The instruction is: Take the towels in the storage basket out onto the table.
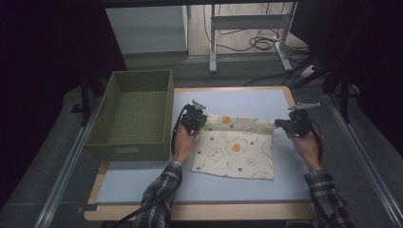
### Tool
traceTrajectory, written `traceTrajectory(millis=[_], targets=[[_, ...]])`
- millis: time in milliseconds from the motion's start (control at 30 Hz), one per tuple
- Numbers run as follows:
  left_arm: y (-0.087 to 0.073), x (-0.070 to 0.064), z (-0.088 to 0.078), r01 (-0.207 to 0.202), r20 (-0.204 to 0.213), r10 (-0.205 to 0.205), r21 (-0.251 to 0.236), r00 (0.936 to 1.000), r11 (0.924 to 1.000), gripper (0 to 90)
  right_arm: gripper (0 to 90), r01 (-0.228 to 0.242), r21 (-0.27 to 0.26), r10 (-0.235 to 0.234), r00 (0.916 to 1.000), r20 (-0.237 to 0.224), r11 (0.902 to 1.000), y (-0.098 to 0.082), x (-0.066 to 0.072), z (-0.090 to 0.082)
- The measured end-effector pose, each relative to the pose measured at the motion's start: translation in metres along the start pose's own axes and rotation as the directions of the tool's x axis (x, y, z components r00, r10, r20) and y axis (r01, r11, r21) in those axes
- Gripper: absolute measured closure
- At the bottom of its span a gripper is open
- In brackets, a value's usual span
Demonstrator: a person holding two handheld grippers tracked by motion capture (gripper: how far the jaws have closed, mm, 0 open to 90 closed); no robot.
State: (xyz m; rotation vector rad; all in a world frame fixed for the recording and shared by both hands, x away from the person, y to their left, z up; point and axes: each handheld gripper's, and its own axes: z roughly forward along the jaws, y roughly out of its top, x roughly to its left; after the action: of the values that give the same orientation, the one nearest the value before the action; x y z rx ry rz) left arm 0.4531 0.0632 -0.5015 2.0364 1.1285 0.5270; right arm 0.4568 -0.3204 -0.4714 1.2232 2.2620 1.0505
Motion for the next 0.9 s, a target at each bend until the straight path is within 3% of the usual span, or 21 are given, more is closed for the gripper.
traceTrajectory(millis=[267, 567, 700, 900], targets=[[-0.032, -0.016, -0.023, 0.004, 0.014, -0.004, -0.030, 0.9999, 0.9995, 87.5, 87.9, 0.027, -0.016, -0.028, 0.9988, -0.040, 0.9995, -0.024, 0.018, -0.023], [-0.053, -0.033, -0.056, -0.026, 0.026, 0.028, -0.083, 0.9993, 0.9962, 87.5, 87.9, 0.056, -0.029, -0.058, 0.9954, -0.076, 0.9980, -0.051, 0.038, -0.050], [-0.062, -0.039, -0.064, -0.049, 0.028, 0.051, -0.074, 0.9983, 0.9961, 87.4, 87.9, 0.066, -0.028, -0.069, 0.9927, -0.099, 0.9974, -0.061, 0.049, -0.058], [-0.078, -0.038, -0.074, -0.032, 0.055, 0.036, -0.065, 0.9979, 0.9973, 87.4, 87.9, 0.075, -0.007, -0.075, 0.9888, -0.129, 0.9972, -0.077, 0.063, -0.061]])
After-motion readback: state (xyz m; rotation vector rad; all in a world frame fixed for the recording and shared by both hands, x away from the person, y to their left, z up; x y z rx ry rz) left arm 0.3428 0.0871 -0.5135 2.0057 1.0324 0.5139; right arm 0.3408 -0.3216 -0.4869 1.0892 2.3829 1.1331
